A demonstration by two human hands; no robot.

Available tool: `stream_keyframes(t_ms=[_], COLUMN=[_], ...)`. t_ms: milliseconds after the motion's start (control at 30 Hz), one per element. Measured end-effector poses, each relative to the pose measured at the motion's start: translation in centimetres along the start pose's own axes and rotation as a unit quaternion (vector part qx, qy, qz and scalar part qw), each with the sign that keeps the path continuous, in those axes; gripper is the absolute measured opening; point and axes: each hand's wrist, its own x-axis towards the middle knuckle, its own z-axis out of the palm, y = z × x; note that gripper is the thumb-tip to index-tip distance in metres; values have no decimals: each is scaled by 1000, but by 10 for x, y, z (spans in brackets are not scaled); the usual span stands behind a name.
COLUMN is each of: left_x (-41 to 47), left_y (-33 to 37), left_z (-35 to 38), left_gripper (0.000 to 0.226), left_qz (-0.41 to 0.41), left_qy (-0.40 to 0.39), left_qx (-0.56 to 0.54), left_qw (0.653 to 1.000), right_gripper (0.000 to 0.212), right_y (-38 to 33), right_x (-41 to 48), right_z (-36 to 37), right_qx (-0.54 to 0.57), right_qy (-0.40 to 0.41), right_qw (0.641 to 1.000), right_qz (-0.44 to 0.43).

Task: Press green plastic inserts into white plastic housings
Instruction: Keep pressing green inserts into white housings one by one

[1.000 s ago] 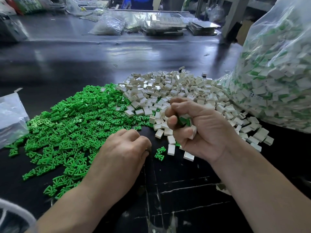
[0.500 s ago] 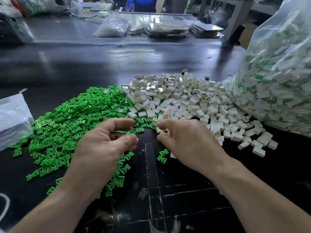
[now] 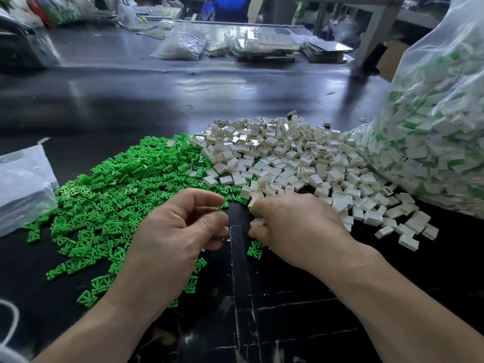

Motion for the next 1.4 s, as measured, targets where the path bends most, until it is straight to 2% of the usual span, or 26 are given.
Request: stream_keyframes(t_ms=[133, 267, 333, 367, 433, 500, 533, 700, 767, 967, 1133, 1233, 1400], left_x=[0, -2, -1, 0, 1, 2, 2, -2, -4, -6, -4, -4, -7], left_y=[1, 1, -1, -1, -3, -5, -6, -5, -2, 3, 6, 6, 8], left_z=[0, 0, -1, -2, -2, -1, 1, 3, 3, 3, 2, 1, 2], left_gripper=[15, 14, 12, 9, 13, 17, 17, 14, 14, 14, 20, 17, 13], left_qz=[-4, 2, 4, 3, -2, -8, -9, 30, 49, 47, 32, 44, 78], left_qy=[-1, -18, -16, -14, -10, -10, -13, -10, -3, 0, 23, 24, 12], left_qx=[-19, -12, -19, -28, -55, -85, -94, -56, -46, -76, -98, -86, -45], left_qw=[1000, 1000, 1000, 999, 998, 996, 995, 998, 998, 996, 994, 995, 996], right_gripper=[16, 18, 20, 19, 16, 14, 14, 14, 14, 7, 11, 12, 10], right_y=[-2, -3, 1, 3, 5, 2, 0, -8, -10, -9, -6, -7, -9], right_x=[0, -3, -7, -9, -13, -18, -19, -17, -17, -16, -18, -20, -21], right_z=[0, 4, 2, 0, -4, -9, -10, -12, -12, -10, -13, -14, -14], right_qx=[-1, 12, 79, 145, 336, 521, 574, 689, 711, 738, 753, 741, 689], right_qy=[10, 70, 84, 85, 65, -5, -34, -96, -104, -105, -129, -129, -109], right_qw=[1000, 997, 993, 986, 940, 853, 818, 717, 694, 660, 643, 659, 716], right_qz=[-7, -25, -16, -5, 15, 23, 23, 38, 44, 88, 51, 30, 25])
